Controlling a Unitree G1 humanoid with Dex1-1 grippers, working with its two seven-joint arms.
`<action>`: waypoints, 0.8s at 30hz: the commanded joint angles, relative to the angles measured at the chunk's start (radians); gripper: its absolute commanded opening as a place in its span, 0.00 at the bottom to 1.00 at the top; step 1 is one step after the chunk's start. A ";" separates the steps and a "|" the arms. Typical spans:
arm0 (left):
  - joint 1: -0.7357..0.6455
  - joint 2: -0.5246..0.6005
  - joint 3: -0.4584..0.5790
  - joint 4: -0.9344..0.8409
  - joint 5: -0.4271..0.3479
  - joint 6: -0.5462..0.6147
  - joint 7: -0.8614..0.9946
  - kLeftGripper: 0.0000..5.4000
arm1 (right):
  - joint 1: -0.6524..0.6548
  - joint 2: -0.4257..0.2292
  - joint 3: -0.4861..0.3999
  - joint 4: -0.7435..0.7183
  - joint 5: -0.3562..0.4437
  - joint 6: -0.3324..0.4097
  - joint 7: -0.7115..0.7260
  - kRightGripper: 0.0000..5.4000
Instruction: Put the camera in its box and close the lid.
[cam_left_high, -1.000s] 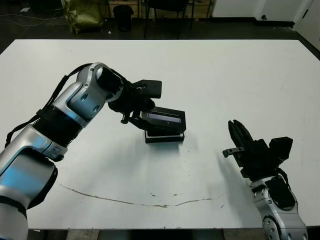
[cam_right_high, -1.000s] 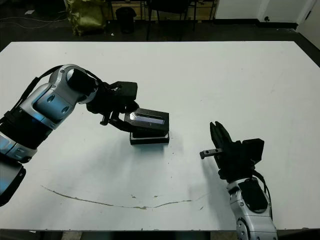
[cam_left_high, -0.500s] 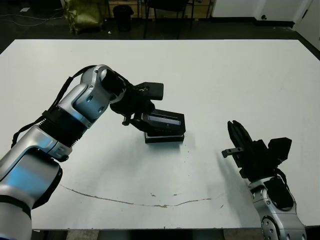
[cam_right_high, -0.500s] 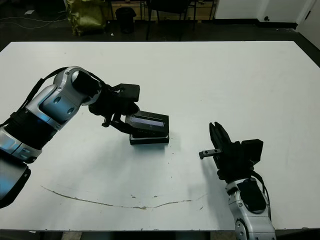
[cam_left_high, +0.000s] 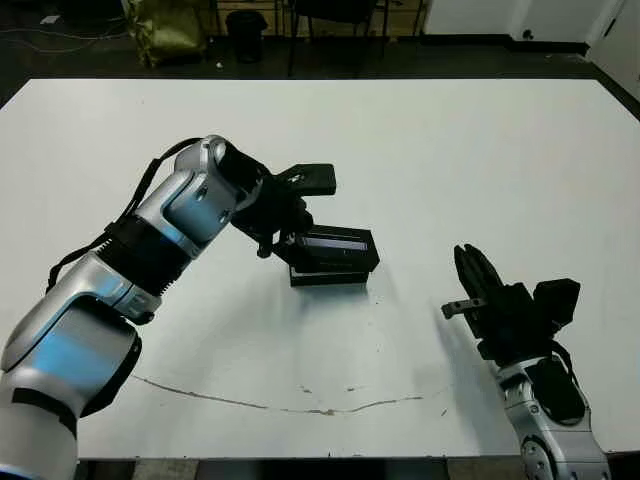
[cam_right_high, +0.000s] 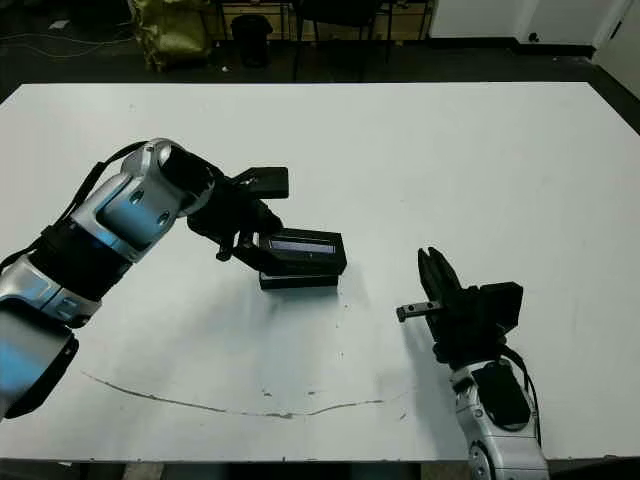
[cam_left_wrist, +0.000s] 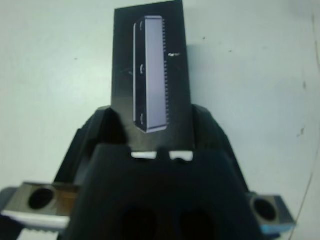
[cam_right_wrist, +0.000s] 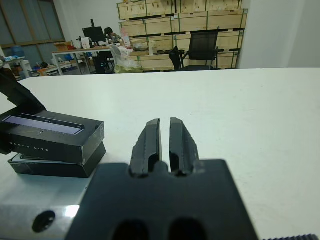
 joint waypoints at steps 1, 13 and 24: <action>-0.013 0.000 -0.007 -0.005 0.003 0.026 0.012 0.45 | 0.014 -0.003 0.002 0.005 -0.012 0.014 -0.008 0.00; -0.006 0.005 -0.019 -0.024 0.015 -0.032 0.034 0.45 | 0.018 0.002 0.004 0.003 -0.009 0.017 -0.011 0.00; -0.010 0.005 -0.034 -0.022 0.024 -0.031 0.028 0.45 | 0.022 0.004 0.007 0.004 -0.010 0.018 -0.018 0.00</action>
